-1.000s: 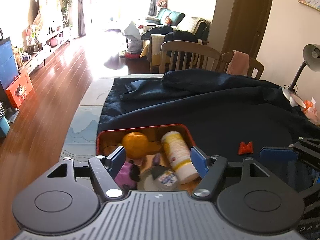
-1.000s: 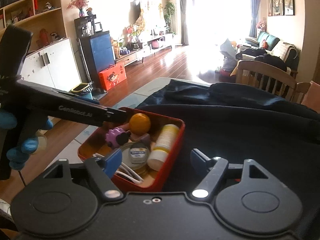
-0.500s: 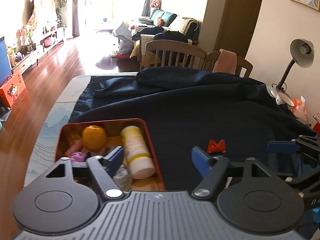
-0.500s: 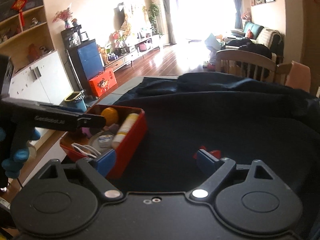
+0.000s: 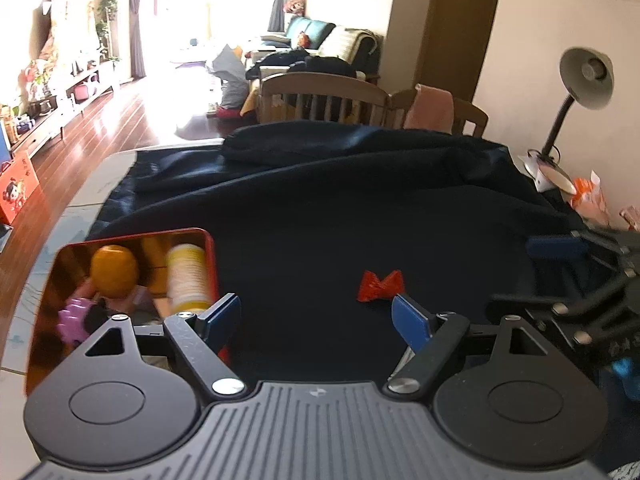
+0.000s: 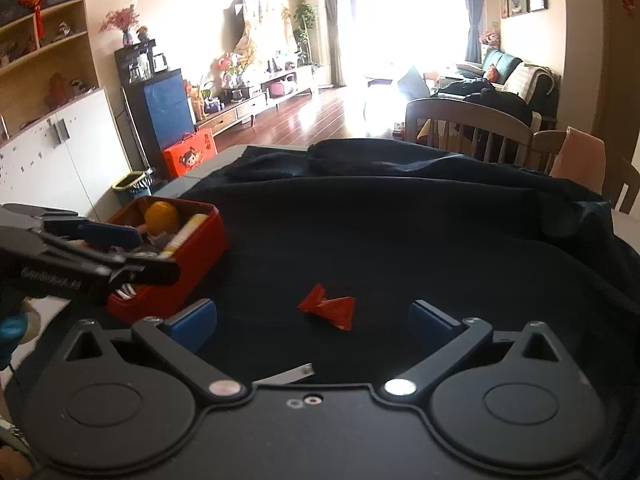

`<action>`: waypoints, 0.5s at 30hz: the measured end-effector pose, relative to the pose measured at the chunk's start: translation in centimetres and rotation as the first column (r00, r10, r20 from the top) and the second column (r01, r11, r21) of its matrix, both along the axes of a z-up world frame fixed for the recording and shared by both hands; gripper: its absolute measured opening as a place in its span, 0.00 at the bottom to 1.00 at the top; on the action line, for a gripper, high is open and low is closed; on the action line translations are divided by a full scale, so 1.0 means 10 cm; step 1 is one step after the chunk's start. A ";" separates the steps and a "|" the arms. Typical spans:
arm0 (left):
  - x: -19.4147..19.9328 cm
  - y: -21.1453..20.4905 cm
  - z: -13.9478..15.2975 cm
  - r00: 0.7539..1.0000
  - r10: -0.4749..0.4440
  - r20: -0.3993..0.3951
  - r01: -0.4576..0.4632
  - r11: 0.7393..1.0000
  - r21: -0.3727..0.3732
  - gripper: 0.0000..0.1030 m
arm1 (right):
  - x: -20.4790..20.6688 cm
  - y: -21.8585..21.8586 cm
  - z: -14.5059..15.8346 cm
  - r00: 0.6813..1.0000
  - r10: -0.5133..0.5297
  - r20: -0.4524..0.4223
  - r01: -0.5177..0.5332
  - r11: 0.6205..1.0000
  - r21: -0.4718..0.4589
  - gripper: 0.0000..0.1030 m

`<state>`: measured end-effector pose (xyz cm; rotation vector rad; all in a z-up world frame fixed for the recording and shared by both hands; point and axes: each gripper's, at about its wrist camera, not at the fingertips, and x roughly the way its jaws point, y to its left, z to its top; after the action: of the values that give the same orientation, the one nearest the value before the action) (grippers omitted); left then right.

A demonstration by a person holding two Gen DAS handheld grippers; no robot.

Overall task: Organize rigid objects
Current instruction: 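Withdraw both tools from the tin toward the red candy and nail clipper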

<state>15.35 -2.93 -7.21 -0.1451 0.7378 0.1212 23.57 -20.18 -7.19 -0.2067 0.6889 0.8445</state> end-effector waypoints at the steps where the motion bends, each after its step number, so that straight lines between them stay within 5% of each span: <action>1: 0.02 -0.03 -0.02 1.000 -0.005 -0.004 0.005 1.000 0.001 0.80 | 0.04 -0.03 -0.01 1.000 0.002 -0.002 -0.002 1.000 -0.006 1.00; 15: 0.29 -0.39 -0.43 0.993 -0.069 -0.097 0.071 0.997 0.018 0.80 | 0.45 0.18 -0.34 0.995 0.092 -0.031 -0.094 0.992 -0.087 1.00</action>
<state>18.27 -6.80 -11.50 -0.0932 0.8370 0.0700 28.10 -18.40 -10.61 -0.3098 0.7473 0.9076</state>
